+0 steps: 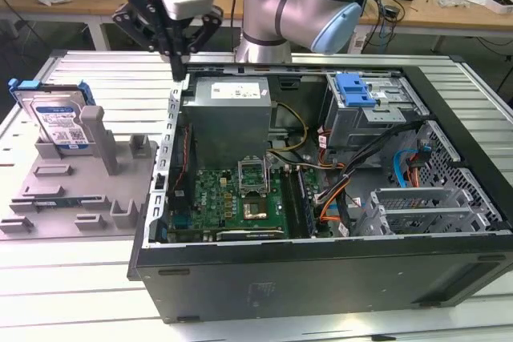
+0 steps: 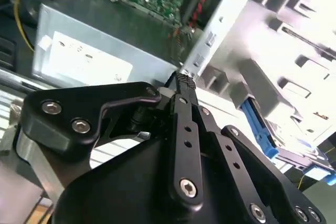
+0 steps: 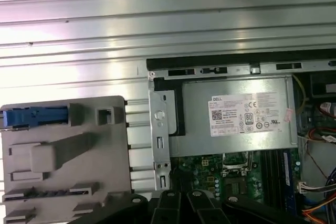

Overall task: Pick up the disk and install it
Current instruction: 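Reach for the disk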

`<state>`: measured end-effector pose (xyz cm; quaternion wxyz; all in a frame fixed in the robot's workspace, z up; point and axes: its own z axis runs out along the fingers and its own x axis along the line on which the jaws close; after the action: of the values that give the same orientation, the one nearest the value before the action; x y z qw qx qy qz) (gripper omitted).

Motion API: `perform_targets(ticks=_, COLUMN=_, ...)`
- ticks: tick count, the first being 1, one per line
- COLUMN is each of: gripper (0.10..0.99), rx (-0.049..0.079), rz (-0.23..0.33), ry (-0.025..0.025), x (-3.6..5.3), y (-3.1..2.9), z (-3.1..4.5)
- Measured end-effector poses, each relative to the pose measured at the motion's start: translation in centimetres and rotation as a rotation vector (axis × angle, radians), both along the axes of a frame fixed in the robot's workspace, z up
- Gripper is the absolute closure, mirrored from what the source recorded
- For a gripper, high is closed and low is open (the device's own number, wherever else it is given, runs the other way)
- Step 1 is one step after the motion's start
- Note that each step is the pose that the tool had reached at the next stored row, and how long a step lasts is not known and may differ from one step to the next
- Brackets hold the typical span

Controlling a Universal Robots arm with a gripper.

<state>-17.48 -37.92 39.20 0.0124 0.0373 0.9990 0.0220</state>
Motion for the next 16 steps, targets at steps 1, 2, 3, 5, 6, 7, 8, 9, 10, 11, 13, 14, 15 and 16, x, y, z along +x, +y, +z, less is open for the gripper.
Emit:
perform_targets(ticks=1, gripper=0.98, rx=0.0, rz=0.0, ry=-0.0001, x=-0.43, y=0.17, z=-0.03)
perform_targets(ticks=2, gripper=0.98, rx=0.0, rz=0.0, ry=-0.0003, x=-1.26, y=0.5, z=-0.08)
perform_targets(ticks=3, gripper=0.98, rx=0.0, rz=0.0, ry=-0.0001, x=-2.79, y=1.12, z=-0.13)
perform_targets(ticks=5, gripper=0.98, rx=0.0, rz=0.0, ry=-0.0002, x=-3.71, y=1.52, z=-0.19)
perform_targets(ticks=6, gripper=0.98, rx=0.0, rz=0.0, ry=-0.0002, x=-4.09, y=1.69, z=-0.21)
perform_targets(ticks=7, gripper=0.98, rx=0.0, rz=0.0, ry=-0.0002, x=-4.48, y=1.88, z=-0.23)
perform_targets(ticks=8, gripper=0.98, rx=0.0, rz=0.0, ry=-0.0002, x=-4.9, y=2.08, z=-0.26)
perform_targets(ticks=9, gripper=0.98, rx=0.0, rz=0.0, ry=-0.0002, x=-5.29, y=2.27, z=-0.28)
perform_targets(ticks=10, gripper=0.98, rx=0.0, rz=0.0, ry=-0.0002, x=-5.7, y=2.47, z=-0.31)
perform_targets(ticks=11, gripper=0.98, rx=0.0, rz=0.0, ry=-0.0001, x=-6.07, y=2.66, z=-0.34)
perform_targets(ticks=13, gripper=0.98, rx=0.0, rz=0.0, ry=0.0009, x=-6.95, y=3.04, z=-0.42)
perform_targets(ticks=14, gripper=0.98, rx=0.0, rz=0.0, ry=0.003, x=-7.45, y=3.21, z=-0.48)
perform_targets(ticks=15, gripper=0.98, rx=0.0, rz=0.0, ry=0.0047, x=-7.78, y=3.31, z=-0.53)
perform_targets(ticks=16, gripper=0.98, rx=0.0, rz=0.0, ry=0.0068, x=-8.17, y=3.43, z=-0.59)
